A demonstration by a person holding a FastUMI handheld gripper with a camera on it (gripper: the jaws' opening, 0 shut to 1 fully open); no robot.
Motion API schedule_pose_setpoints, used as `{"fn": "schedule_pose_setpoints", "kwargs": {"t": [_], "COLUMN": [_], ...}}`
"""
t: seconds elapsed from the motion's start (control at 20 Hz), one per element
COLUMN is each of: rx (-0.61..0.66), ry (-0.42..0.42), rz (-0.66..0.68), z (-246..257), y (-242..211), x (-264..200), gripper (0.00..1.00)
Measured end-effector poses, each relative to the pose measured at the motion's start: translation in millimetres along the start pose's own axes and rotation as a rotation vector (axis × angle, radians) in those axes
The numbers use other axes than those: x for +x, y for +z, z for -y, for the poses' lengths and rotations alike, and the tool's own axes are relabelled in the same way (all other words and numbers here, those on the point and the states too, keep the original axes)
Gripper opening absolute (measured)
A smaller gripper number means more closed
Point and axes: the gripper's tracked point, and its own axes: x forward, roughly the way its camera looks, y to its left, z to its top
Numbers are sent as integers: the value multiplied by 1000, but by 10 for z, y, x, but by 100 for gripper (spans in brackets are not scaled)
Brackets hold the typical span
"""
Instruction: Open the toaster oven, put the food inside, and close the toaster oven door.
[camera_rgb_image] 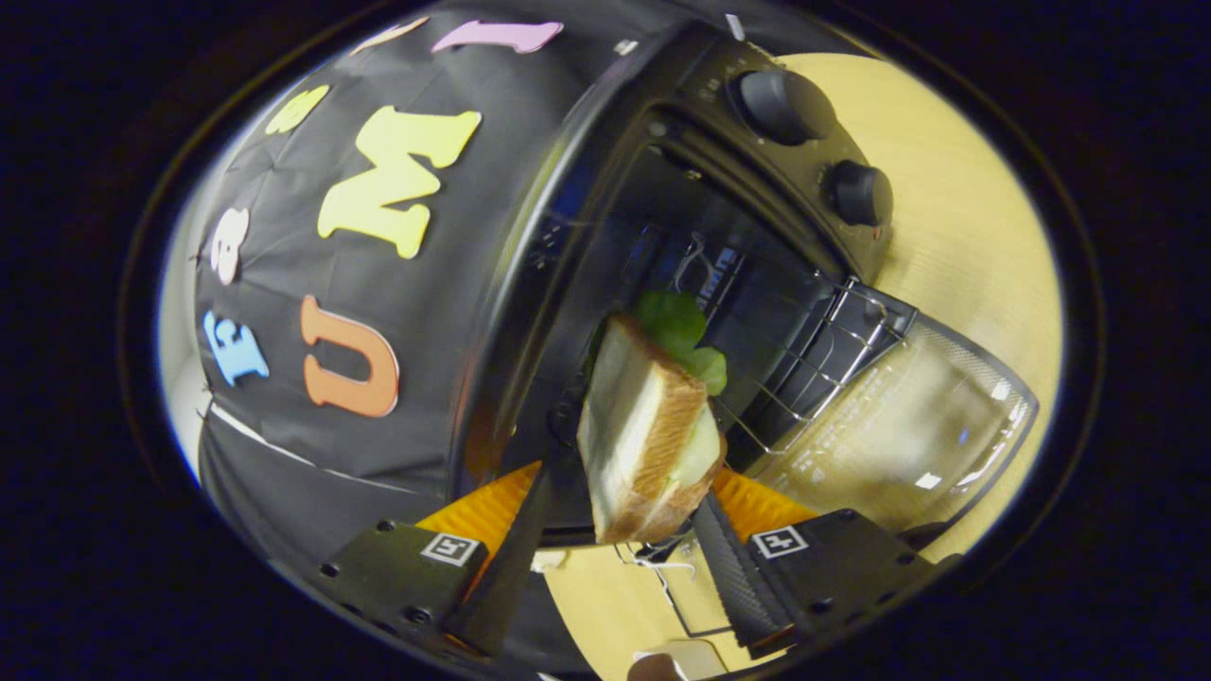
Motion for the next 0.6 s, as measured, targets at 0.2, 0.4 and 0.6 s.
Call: {"fn": "schedule_pose_setpoints", "kwargs": {"t": [0.2, 0.4, 0.6], "rx": [-170, -337, -500], "ry": [-82, -110, -124], "rz": [-85, -90, -49], "z": [55, 28, -14], "y": [-229, -331, -357], "x": [-242, -681, -1183], "gripper": [92, 96, 98]}}
